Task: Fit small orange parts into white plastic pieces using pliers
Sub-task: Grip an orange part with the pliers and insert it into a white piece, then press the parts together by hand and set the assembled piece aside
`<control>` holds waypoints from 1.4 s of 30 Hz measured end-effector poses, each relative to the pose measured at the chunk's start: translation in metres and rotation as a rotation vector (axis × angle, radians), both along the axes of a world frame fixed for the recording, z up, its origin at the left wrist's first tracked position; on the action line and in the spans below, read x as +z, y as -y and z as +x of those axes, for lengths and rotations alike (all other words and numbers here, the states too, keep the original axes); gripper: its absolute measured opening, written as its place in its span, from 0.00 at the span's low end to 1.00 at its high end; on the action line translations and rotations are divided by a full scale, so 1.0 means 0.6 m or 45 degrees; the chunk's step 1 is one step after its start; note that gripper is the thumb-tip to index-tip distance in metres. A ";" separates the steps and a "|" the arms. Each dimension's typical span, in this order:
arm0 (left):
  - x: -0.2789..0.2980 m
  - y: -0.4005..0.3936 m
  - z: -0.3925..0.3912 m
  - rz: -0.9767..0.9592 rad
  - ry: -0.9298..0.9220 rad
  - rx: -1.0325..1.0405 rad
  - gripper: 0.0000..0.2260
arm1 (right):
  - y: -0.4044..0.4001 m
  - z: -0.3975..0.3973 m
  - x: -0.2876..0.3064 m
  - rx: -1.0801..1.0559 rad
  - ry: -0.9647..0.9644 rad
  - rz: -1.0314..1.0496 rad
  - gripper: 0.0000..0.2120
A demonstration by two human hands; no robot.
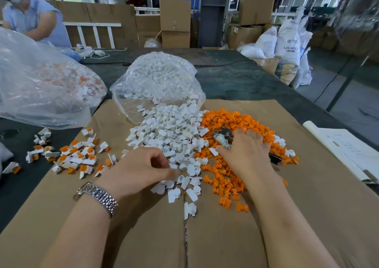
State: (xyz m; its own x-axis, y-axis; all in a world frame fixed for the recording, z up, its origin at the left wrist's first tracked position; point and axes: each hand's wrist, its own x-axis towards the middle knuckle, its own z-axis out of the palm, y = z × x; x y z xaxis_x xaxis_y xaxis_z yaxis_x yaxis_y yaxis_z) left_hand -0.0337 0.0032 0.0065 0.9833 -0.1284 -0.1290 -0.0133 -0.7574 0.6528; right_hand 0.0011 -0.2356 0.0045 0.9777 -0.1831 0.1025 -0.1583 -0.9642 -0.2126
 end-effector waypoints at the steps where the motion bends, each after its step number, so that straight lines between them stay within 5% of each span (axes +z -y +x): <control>1: -0.002 0.003 0.000 0.027 0.021 0.001 0.14 | -0.001 0.001 -0.002 0.004 0.006 0.015 0.29; 9: -0.007 0.018 0.001 0.077 0.156 0.052 0.06 | -0.001 -0.001 -0.011 0.049 0.065 0.139 0.32; 14: -0.004 0.017 0.002 -0.141 0.258 0.133 0.09 | 0.005 -0.014 0.009 0.261 0.075 0.307 0.07; 19: -0.003 0.020 0.003 -0.423 0.185 0.177 0.06 | 0.018 -0.028 0.014 0.504 -0.092 0.324 0.06; 24: 0.001 0.024 0.002 -0.644 0.121 0.205 0.04 | 0.012 -0.029 0.013 0.551 -0.082 0.201 0.16; 30: 0.004 0.022 0.001 -0.862 0.050 0.243 0.05 | 0.005 -0.027 0.008 0.579 0.007 0.221 0.10; 37: 0.000 0.026 0.010 -1.474 -0.267 0.212 0.10 | 0.001 -0.025 0.014 0.629 0.128 0.610 0.07; 42: 0.000 0.025 0.013 -1.638 -0.348 0.140 0.09 | -0.010 -0.033 0.030 0.649 0.247 1.032 0.05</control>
